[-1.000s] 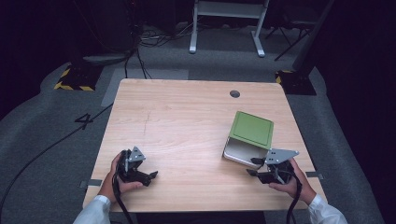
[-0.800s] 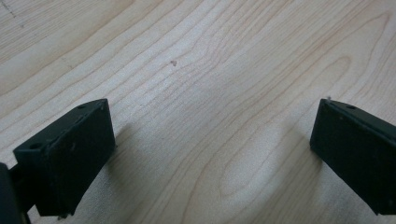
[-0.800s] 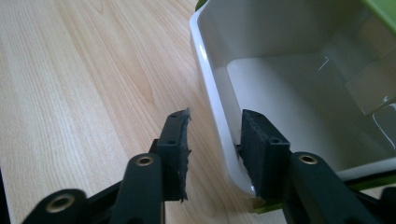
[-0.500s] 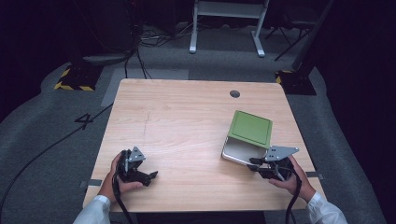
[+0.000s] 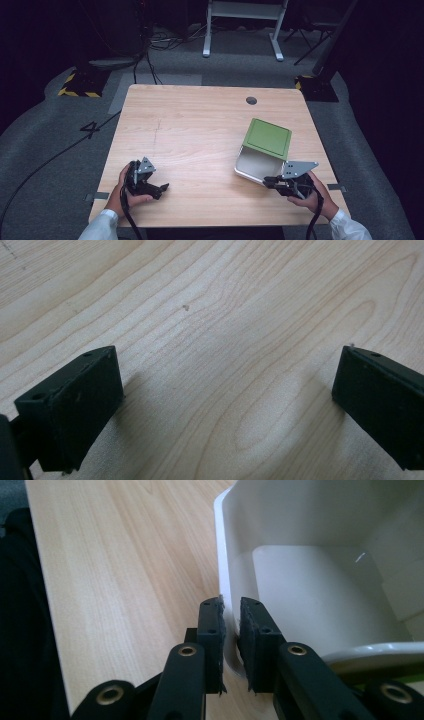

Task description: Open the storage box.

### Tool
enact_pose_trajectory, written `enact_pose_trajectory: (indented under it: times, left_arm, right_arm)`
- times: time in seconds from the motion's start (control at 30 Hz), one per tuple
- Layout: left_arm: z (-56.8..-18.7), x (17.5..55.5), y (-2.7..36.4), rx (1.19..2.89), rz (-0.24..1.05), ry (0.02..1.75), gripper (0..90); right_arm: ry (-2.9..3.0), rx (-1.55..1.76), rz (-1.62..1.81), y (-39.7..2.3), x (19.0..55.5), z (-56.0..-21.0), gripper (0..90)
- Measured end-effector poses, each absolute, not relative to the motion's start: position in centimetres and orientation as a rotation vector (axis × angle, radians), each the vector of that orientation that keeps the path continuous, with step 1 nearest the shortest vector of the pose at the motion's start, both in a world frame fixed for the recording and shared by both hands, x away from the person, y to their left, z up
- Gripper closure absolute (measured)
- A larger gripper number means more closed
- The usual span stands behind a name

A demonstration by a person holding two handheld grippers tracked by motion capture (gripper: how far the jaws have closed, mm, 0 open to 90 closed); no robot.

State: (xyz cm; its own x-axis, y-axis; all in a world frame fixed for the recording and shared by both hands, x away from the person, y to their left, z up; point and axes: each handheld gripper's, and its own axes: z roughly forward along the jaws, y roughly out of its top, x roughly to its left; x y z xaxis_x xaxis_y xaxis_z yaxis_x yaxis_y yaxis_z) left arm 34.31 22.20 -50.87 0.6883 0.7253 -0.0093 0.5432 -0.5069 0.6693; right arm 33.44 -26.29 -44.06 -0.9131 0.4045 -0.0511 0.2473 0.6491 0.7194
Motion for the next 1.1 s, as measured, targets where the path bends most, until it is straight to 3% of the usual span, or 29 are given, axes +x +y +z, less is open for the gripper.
enact_pose_trajectory:
  times: [0.43, 0.9, 1.1]
  left_arm:
    - [-50.9, 34.3, 22.2, 2.238, 0.360, 0.970, 0.2]
    - [-50.9, 34.3, 22.2, 2.239, 0.360, 0.970, 0.2]
    - [-50.9, 34.3, 22.2, 2.239, 0.360, 0.970, 0.2]
  right_arm:
    - [2.742, 0.467, 1.143, -25.5, 32.3, -44.0, 79.4]
    - [2.639, 0.466, 1.184, -25.0, 32.4, -42.9, 58.1]
    - [2.600, 0.479, 1.099, -24.1, 32.6, -43.1, 55.6]
